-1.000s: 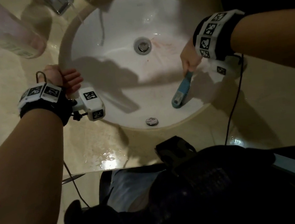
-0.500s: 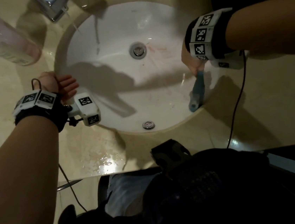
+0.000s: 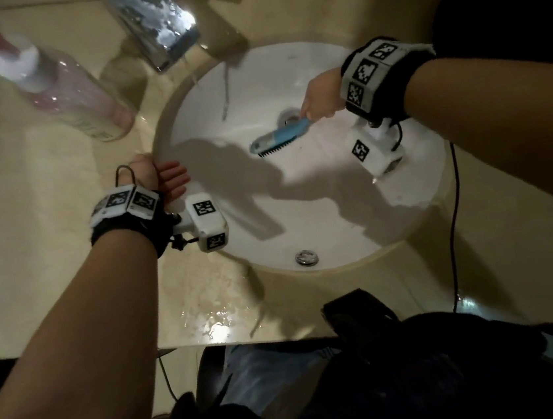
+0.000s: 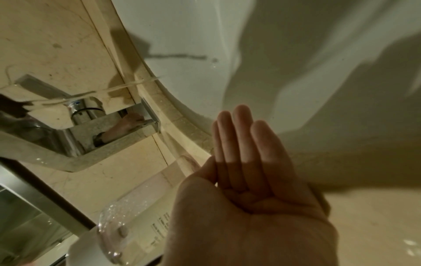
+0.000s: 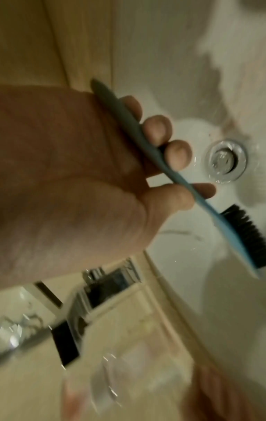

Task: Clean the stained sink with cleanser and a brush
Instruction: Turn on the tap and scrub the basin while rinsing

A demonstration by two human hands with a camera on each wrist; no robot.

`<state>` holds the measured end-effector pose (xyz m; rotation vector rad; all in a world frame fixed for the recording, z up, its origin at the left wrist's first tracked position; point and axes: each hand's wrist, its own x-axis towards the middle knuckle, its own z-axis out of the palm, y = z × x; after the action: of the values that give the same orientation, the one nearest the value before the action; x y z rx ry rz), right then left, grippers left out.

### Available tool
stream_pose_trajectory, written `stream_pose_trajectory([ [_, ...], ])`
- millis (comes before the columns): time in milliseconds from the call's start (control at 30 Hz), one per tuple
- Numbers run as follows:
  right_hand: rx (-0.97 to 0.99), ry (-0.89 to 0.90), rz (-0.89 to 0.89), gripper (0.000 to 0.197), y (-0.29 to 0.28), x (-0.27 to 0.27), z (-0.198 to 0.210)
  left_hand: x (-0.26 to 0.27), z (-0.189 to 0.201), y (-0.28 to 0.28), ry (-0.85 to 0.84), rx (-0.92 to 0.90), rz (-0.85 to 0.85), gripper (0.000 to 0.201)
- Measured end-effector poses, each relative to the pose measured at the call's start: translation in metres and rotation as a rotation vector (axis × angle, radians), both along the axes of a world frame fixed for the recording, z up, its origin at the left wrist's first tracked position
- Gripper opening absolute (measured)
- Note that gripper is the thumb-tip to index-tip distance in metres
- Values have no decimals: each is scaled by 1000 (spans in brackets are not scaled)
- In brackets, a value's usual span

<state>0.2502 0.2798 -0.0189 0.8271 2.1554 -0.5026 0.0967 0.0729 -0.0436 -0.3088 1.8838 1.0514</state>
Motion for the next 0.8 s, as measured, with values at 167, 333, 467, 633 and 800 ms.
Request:
stream_pose_trajectory([
  [167,-321,302,-405,32,9,-22,4,0,1,0,-21,10,23,49],
  [333,-487,330,-480,33,1,-37,19,0,0,0,-13,-6,-10,48],
  [467,-537,327,-407,39,-2,-41,20,0,-1,0,4,-27,3,47],
  [633,-539,331,-389,38,3,-27,19,-3,-6,-1,16,-13,-14,47],
  [800,-527,297,-257,37,18,0,13,-6,-8,0,2,-7,-37,47],
])
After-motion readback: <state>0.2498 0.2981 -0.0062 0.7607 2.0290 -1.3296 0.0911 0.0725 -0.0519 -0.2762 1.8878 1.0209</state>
